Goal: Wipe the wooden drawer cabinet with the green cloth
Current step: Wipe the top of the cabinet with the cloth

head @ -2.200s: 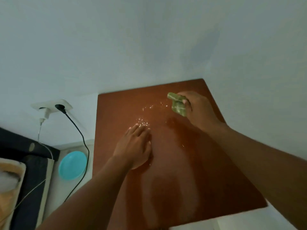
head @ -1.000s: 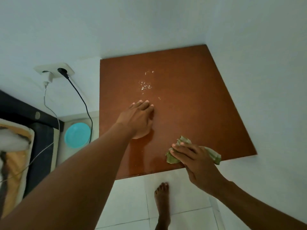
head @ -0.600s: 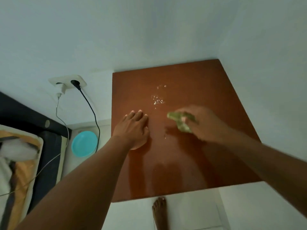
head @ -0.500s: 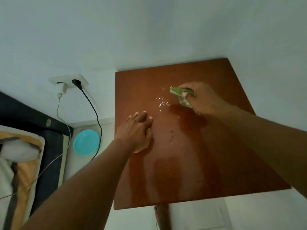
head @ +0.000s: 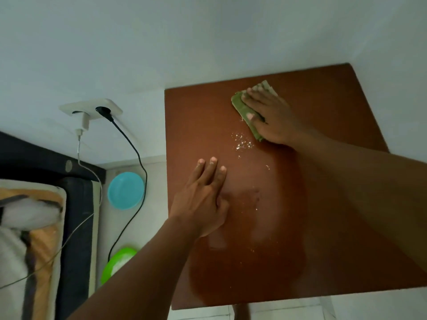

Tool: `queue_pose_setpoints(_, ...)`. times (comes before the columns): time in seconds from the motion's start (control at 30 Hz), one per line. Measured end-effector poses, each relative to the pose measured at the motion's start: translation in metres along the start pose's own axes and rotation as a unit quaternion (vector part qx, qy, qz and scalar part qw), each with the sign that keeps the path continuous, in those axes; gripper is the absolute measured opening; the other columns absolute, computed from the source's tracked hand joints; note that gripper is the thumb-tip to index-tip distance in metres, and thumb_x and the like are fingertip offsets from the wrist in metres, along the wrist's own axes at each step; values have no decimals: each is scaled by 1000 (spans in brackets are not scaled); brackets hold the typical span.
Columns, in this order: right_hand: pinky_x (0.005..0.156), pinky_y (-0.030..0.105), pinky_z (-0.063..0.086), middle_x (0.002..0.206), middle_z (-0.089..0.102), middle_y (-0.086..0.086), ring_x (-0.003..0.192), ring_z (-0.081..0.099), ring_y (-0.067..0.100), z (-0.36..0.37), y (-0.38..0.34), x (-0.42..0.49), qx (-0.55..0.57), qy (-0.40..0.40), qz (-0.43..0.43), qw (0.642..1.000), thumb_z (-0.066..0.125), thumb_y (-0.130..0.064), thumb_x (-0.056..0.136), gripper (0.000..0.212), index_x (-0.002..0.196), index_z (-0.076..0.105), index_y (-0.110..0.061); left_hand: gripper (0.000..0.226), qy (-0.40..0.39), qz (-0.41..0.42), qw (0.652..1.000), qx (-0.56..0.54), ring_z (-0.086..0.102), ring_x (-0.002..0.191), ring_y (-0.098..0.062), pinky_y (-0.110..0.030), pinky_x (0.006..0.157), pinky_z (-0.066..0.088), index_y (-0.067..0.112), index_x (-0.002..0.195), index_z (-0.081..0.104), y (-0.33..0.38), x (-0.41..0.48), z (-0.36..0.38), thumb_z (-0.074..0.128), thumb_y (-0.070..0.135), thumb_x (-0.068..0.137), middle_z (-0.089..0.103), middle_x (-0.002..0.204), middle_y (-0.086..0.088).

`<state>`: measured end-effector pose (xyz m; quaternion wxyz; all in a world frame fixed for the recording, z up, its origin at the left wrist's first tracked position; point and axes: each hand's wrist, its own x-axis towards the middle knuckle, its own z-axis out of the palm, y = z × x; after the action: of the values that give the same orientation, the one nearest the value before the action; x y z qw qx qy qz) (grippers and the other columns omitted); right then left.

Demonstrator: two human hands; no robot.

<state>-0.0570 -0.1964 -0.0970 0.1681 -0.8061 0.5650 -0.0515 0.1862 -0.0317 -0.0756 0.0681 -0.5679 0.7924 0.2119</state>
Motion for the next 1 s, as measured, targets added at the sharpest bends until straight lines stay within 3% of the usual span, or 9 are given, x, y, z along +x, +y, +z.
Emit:
queue_pose_setpoints(0.17, 126, 41, -5, 171, -2, -8, 157, -9, 15, 12, -22, -52, -43, -41, -52, 997, 25, -45, 107, 60, 162, 5, -33, 82, 1, 17, 1000, -24, -8, 156, -20, -45, 126, 16, 31, 161, 14, -7, -3, -2, 15, 51, 81, 2, 170, 2)
queue_pose_setpoints(0.33, 129, 47, 3, 171, -5, -9, 157, -12, 13, 33, -45, -124, -59, -49, -71, 994, 20, -50, 105, 62, 162, 2, -32, 76, -14, 19, 999, -38, -11, 155, -15, -41, 125, 10, 37, 160, 9, -12, -2, -7, 21, 49, 86, -3, 170, 9)
queue_pose_setpoints(0.5, 129, 44, 8, 171, 1, -11, 158, -8, 10, 54, -63, -196, -50, -25, -86, 995, 23, -45, 107, 58, 162, 10, -32, 65, -6, 19, 999, -34, -7, 155, -14, -43, 125, 11, 38, 160, 13, -12, -1, -8, 31, 39, 97, 1, 170, 9)
queue_pose_setpoints(0.6, 128, 40, 13, 169, 15, -14, 157, 4, 7, 63, -76, -232, 1, -10, -91, 996, 33, -36, 105, 55, 160, 24, -33, 65, 7, 22, 999, -34, -2, 156, -17, -44, 126, 12, 36, 160, 18, -11, 0, -11, 30, 37, 95, 6, 170, 7)
queue_pose_setpoints(0.67, 123, 38, 26, 164, 30, -15, 154, 21, 8, 70, -87, -254, 49, 11, -95, 994, 46, -27, 101, 54, 154, 39, -33, 65, 7, 23, 999, -36, -1, 156, -17, -42, 126, 10, 36, 160, 20, -13, -2, -9, 31, 34, 96, 7, 170, 6)
queue_pose_setpoints(0.73, 108, 38, 41, 156, 43, -17, 144, 37, 9, 77, -98, -278, 79, 35, -93, 992, 51, -21, 97, 53, 148, 47, -34, 65, 5, 26, 999, -36, -1, 156, -18, -40, 126, 9, 35, 160, 20, -13, -3, -7, 31, 33, 96, 7, 170, 5)
queue_pose_setpoints(0.87, 86, 31, 49, 134, 58, -16, 114, 49, 10, 86, -127, -318, 74, 44, -125, 988, 51, -21, 91, 44, 134, 53, -33, 69, -6, 22, 999, -38, -2, 156, -19, -44, 126, 11, 36, 159, 19, -14, -1, -9, 25, 40, 90, 6, 170, 6)
queue_pose_setpoints(0.93, 82, 29, 57, 123, 60, -18, 105, 54, 8, 84, -139, -336, 68, -10, -142, 988, 65, -18, 89, 45, 129, 54, -36, 63, -22, 24, 999, -32, -4, 156, -19, -46, 126, 11, 37, 159, 17, -14, -1, -11, 28, 39, 97, 4, 170, 6)
queue_pose_setpoints(1.0, 87, 28, 56, 119, 58, -21, 107, 54, 4, 62, -138, -333, 93, -62, -169, 979, 64, -25, 94, 40, 130, 55, -40, 60, -41, 30, 998, -30, -7, 156, -19, -48, 126, 10, 36, 160, 14, -13, -1, -16, 31, 36, 102, 1, 170, 6)
